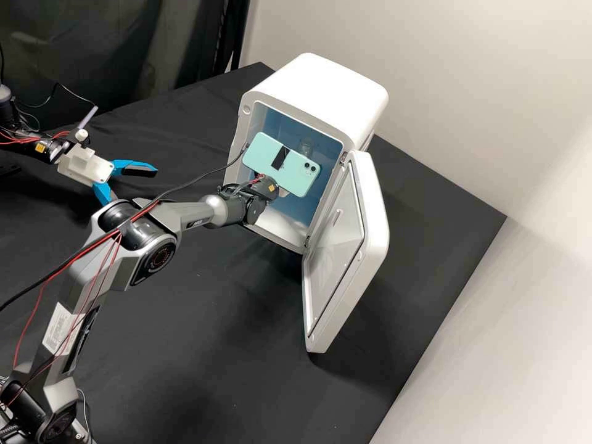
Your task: Place the flask in the incubator
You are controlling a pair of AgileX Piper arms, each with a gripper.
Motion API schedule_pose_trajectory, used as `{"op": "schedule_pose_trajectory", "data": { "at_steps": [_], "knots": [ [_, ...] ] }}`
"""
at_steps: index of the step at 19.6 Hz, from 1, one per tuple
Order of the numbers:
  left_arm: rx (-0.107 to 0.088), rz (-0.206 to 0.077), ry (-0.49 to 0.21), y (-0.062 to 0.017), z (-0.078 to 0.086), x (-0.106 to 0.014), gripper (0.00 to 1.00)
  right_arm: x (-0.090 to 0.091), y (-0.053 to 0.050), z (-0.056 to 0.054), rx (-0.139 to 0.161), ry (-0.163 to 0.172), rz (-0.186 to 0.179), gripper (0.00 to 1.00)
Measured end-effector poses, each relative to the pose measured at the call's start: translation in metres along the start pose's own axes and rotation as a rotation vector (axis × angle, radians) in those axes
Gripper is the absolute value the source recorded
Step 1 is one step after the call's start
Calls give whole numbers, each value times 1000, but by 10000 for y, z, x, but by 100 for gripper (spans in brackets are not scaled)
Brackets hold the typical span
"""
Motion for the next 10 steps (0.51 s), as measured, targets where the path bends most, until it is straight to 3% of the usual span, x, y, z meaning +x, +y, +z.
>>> {"op": "schedule_pose_trajectory", "data": {
  "at_steps": [5, 10],
  "knots": [
    [0, 0, 0, 0, 0, 0, 100, 55, -64, 57, -6, -29, -42, 0],
    [1, 0, -2, -1, 5, 1, 100, 71, -94, 88, -5, -37, -50, 0]
  ]
}}
